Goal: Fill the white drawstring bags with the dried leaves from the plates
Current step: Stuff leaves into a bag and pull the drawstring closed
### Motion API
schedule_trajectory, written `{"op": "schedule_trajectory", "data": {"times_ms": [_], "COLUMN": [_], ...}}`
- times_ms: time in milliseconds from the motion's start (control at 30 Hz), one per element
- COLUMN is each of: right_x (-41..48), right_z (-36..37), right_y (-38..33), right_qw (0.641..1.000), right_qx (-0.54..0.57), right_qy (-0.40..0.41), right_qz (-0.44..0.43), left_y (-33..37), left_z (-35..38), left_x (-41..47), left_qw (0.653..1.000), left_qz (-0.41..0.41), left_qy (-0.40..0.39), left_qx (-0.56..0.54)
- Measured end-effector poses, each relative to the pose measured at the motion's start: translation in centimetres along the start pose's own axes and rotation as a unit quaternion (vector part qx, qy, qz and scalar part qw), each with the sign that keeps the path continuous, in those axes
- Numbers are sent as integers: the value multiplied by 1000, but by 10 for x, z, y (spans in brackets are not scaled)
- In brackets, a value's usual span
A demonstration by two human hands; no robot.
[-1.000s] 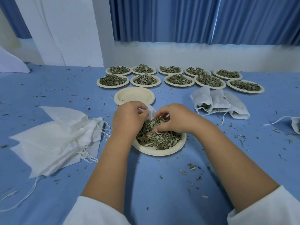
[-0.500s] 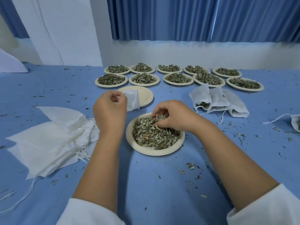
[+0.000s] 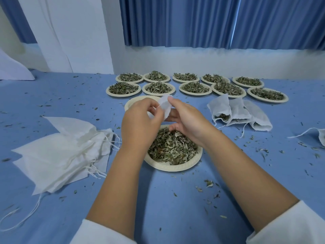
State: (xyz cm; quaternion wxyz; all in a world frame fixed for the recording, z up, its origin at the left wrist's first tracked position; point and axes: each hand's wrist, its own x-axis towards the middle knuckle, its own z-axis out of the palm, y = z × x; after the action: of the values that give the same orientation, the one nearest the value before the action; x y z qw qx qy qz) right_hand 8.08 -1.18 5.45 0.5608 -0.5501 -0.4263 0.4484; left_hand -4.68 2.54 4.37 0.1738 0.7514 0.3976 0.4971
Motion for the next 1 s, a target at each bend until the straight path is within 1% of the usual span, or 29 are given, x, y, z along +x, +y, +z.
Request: {"op": "schedule_trajectory", "data": {"times_ms": [33,67,100,133,167,200,233,267,300,367,433,467,533,600,633,767,1000], "right_x": [0,1,2,3,4,4,4,5,5,2,-2,-4,-8,-11,-12,-10,-9], "right_z": [3,4,7,8,8,7,5,1,-3,-11,-20,-23,-28,-29,-29,-25,-25], "right_y": [-1,-2,-2,-1,0,1,3,6,9,8,4,3,1,4,6,10,14], "right_qw": [998,995,993,996,999,992,973,952,937,918,891,880,859,845,842,843,844], "right_qx": [57,88,92,58,-19,-125,-226,-298,-335,-375,-434,-462,-510,-533,-537,-536,-532], "right_qy": [-30,-55,-71,-68,-44,-11,16,35,47,60,57,44,-4,-44,-47,-22,-16], "right_qz": [1,-1,-1,-3,-12,-26,-46,-68,-85,-114,-120,-103,-41,1,1,-40,-64], "left_y": [3,5,6,5,4,1,-3,-6,-10,-15,-17,-18,-20,-22,-22,-25,-27], "left_z": [1,2,2,3,4,5,6,6,7,9,10,11,13,13,13,11,6], "left_x": [-1,-2,-2,-2,-2,-2,-1,0,1,2,2,2,2,2,2,3,6], "left_qw": [1000,999,998,998,998,996,994,992,989,985,981,979,977,976,976,975,978], "left_qz": [20,31,32,24,9,-9,-30,-52,-73,-109,-136,-146,-159,-166,-169,-180,-171], "left_qy": [-4,-4,-4,-5,-13,-27,-44,-61,-75,-99,-120,-127,-132,-128,-127,-129,-111], "left_qx": [19,34,46,56,67,79,91,100,103,89,67,62,58,50,46,33,49]}}
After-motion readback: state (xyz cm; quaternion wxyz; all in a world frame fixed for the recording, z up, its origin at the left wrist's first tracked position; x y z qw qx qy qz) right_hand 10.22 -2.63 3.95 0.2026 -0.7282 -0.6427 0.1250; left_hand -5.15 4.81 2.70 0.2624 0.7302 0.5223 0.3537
